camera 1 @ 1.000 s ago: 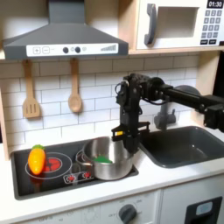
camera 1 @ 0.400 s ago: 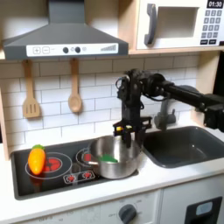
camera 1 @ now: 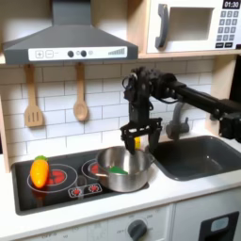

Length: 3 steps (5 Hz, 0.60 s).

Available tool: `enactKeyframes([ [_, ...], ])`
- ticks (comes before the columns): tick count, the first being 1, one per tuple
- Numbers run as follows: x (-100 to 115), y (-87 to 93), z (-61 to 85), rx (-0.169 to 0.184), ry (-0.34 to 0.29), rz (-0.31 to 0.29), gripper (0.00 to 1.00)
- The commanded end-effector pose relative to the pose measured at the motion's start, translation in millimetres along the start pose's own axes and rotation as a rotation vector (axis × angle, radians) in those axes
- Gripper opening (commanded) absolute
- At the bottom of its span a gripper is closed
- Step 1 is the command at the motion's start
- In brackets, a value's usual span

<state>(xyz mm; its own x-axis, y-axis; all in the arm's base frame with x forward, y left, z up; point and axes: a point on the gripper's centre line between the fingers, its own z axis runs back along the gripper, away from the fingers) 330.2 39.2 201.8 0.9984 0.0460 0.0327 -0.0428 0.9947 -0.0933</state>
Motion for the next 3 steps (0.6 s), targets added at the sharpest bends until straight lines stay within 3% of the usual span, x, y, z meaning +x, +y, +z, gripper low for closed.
enactKeyframes([
  [1, -8, 7.5, 1.6, 0.009, 0.012, 0.123, 1.00],
  [3, -19, 16.2, 9.3, 0.036, -0.003, 0.271, 1.00],
])
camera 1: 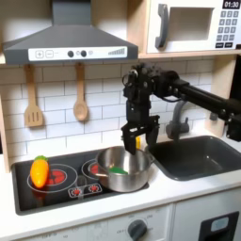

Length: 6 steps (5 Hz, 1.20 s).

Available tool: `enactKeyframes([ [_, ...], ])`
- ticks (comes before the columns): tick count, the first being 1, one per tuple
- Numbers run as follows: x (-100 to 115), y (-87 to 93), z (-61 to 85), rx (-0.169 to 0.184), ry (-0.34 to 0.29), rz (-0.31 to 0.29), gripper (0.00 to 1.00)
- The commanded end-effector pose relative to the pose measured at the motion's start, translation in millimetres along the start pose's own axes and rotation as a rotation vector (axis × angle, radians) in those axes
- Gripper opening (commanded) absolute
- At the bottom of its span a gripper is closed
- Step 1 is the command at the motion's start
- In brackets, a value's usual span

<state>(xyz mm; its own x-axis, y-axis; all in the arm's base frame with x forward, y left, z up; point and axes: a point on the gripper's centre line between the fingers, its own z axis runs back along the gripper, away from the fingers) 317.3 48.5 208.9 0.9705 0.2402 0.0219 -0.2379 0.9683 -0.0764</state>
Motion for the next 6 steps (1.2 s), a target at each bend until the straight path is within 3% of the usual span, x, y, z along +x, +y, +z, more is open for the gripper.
enactKeyframes([
  [1, -9, 11.6, -14.5, 0.043, 0.015, 0.135, 1.00],
  [2, -6, 13.0, -20.6, 0.072, 0.001, 0.176, 1.00],
  [3, -1, 16.9, -16.8, 0.075, -0.024, 0.224, 1.00],
  [6, 26, 18.1, -24.2, 0.084, -0.018, 0.266, 1.00],
])
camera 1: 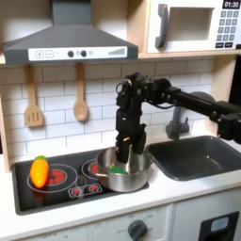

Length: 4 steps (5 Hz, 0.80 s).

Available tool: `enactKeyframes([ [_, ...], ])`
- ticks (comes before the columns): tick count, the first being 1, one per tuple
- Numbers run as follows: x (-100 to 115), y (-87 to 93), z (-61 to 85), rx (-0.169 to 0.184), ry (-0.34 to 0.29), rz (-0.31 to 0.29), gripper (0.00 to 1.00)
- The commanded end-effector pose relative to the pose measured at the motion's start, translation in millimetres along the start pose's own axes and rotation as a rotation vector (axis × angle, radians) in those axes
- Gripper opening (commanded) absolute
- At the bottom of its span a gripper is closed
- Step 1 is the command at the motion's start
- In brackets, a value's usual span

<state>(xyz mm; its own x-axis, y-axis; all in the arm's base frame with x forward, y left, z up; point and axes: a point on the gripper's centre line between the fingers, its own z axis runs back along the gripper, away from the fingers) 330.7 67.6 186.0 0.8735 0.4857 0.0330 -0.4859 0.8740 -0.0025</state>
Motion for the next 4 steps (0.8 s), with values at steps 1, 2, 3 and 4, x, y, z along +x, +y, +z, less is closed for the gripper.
enactKeyframes([
  [1, 10, 0.3, -5.7, 0.013, 0.002, -0.010, 1.00],
  [2, 7, 8.1, -7.8, 0.024, 0.009, -0.023, 1.00],
  [3, 3, 13.3, -14.0, 0.038, 0.023, -0.031, 1.00],
  [4, -2, 24.3, -24.6, 0.053, 0.051, -0.014, 1.00],
])
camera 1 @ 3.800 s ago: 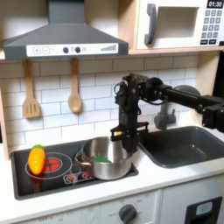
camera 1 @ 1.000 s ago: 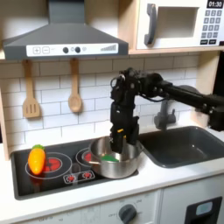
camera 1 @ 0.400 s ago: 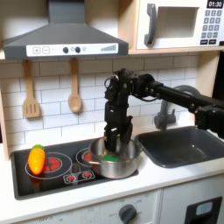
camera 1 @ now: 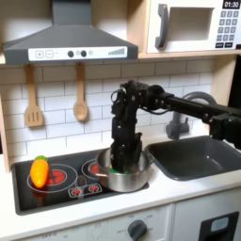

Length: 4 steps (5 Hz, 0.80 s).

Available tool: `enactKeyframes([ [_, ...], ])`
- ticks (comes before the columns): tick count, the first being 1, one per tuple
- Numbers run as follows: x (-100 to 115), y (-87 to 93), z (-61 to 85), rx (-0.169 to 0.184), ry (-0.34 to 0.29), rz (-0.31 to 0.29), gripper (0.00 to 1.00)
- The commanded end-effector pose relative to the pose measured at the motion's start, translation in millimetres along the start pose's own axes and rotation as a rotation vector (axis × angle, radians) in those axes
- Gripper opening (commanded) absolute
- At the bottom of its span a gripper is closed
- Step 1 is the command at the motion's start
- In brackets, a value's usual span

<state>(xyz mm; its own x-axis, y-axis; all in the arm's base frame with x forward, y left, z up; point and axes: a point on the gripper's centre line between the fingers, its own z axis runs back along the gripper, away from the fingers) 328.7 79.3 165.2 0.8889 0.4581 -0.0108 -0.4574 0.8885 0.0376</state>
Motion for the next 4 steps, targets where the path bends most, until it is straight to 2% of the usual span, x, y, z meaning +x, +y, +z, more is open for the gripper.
enactKeyframes([
  [1, -8.8, 18.5, -8.4, 0.016, 0.017, 0.026, 1.00],
  [2, -11.0, 18.8, -11.2, 0.010, 0.018, 0.019, 1.00],
  [4, -6.6, 16.6, -15.0, 0.008, -0.022, 0.025, 1.00],
])
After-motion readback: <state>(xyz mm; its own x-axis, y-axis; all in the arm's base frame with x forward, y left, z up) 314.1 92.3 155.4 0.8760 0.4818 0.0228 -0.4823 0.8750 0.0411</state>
